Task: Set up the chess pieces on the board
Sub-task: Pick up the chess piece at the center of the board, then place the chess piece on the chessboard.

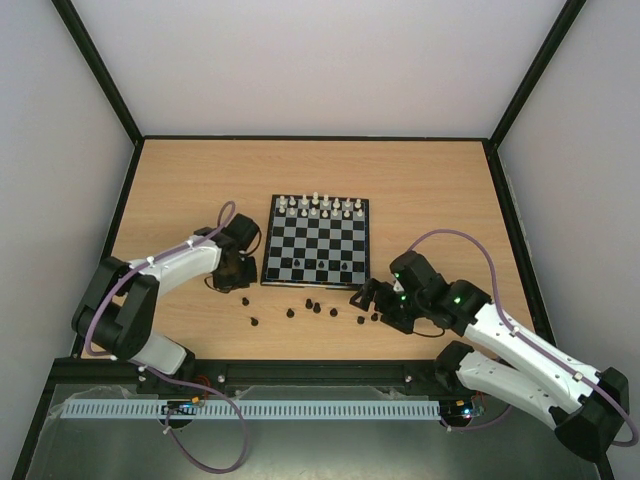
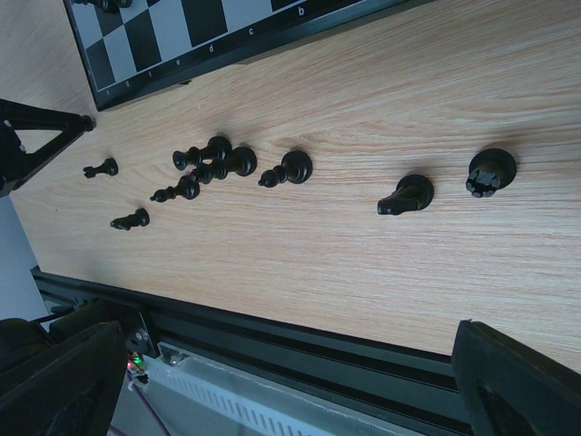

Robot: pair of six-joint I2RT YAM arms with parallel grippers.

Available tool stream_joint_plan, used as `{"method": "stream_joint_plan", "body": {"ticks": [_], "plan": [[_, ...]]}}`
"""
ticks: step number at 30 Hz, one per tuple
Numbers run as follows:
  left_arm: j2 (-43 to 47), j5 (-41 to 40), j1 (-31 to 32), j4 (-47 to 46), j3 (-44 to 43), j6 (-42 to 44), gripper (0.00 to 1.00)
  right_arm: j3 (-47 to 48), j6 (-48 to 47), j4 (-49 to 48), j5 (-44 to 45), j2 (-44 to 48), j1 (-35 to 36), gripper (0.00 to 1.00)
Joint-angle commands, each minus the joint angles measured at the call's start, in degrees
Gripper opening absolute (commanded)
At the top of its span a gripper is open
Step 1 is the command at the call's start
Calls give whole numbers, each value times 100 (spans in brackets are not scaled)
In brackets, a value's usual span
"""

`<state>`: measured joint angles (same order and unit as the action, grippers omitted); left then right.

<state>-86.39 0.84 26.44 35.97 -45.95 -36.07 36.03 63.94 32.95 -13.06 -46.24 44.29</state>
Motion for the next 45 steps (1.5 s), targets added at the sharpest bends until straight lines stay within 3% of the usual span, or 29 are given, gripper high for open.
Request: {"method": "stream_joint_plan", "body": {"ticks": [1, 8, 15, 45], "plan": [[51, -278, 244, 623, -643, 137, 3, -79, 100, 154, -23, 101, 33, 98], [-118, -185, 633, 1424, -1784, 372, 4, -71, 118, 144, -20, 109, 34, 99], [-713, -106, 777, 1429, -2319, 548, 4, 40, 71, 166, -21, 18, 35, 98], [-1815, -93, 805, 772, -2438, 738, 6, -232, 206, 184, 5, 267, 31, 99]]}}
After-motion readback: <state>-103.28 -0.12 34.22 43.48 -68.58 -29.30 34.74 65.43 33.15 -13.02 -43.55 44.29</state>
